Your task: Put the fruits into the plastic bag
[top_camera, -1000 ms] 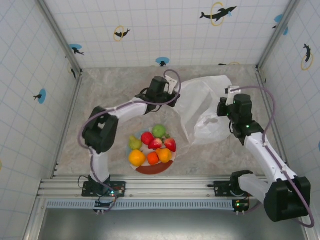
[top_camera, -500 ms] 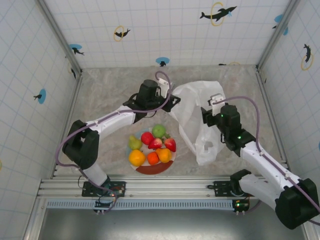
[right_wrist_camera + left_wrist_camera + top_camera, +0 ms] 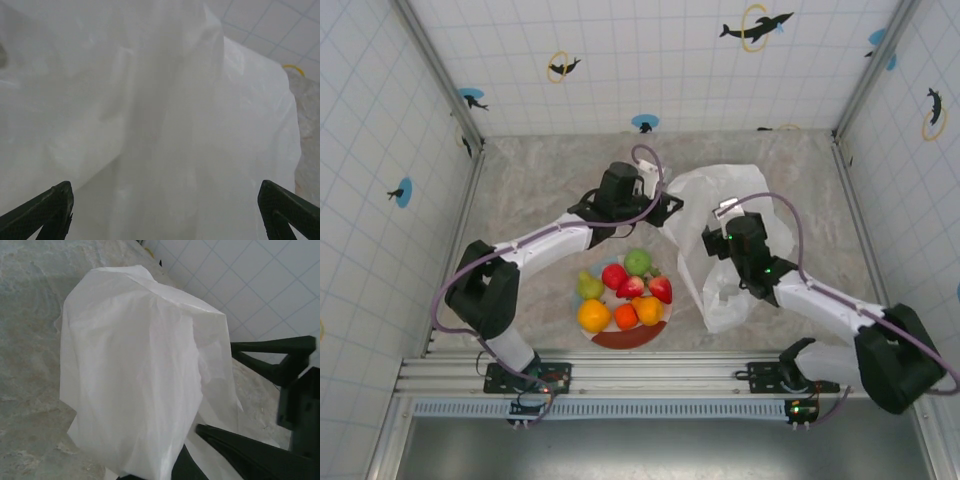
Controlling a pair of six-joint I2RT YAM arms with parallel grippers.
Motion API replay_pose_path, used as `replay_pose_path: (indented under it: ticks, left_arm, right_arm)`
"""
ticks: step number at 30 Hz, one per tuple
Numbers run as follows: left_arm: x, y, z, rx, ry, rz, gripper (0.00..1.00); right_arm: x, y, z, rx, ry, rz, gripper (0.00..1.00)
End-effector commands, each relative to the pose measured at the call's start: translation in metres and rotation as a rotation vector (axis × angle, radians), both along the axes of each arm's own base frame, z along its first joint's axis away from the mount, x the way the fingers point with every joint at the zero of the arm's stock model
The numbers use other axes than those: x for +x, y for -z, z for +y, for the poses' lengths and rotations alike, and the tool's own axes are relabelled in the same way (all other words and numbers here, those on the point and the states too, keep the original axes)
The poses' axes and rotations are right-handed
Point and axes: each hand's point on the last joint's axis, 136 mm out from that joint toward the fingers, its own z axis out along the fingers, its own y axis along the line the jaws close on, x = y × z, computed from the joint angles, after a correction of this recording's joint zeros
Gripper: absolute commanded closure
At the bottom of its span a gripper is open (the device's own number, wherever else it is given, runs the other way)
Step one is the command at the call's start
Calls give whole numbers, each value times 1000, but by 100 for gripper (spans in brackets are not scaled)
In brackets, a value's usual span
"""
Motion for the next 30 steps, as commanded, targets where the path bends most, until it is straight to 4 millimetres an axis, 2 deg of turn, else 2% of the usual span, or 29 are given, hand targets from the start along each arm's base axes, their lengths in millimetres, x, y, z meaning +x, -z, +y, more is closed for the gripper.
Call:
replay_pose_path:
  ticks: [1,4,7,9,10,15,16,24,27,30]
  left_arm:
    - [-11,-8,-2,-24,24,2,100]
    - [-11,-1,1,-10,12,10,100]
    - [-8,9,5,19,-14,16,100]
    - [-7,17,9,49,-27,19,100]
    - [-6,22,11,68,-38,20,100]
    - [-2,36,27,153,-91,-10,100]
    - [-2,39,30,169,-107,-12,97]
    - [-6,39,38,186,-98,-62,55]
    - [-12,39,39,170,-85,-62,44]
    - [-17,40,41,164,-78,-59,38]
  right_arm:
    - [25,-40,-14,-18,168,-130,18]
    - [28,-47,-17,-29,191,-139,48]
    - [29,-58,-22,-42,196,-123,71]
    - [27,-67,-32,-46,220,-108,88]
    - [25,-69,-39,-46,225,-87,91]
    - [19,-78,-56,95,188,47,98]
    - [18,-78,-57,117,179,69,99]
    - [22,-79,-42,250,130,155,100]
    - [25,-81,-32,365,106,192,100]
    - [28,-88,-27,474,89,210,100]
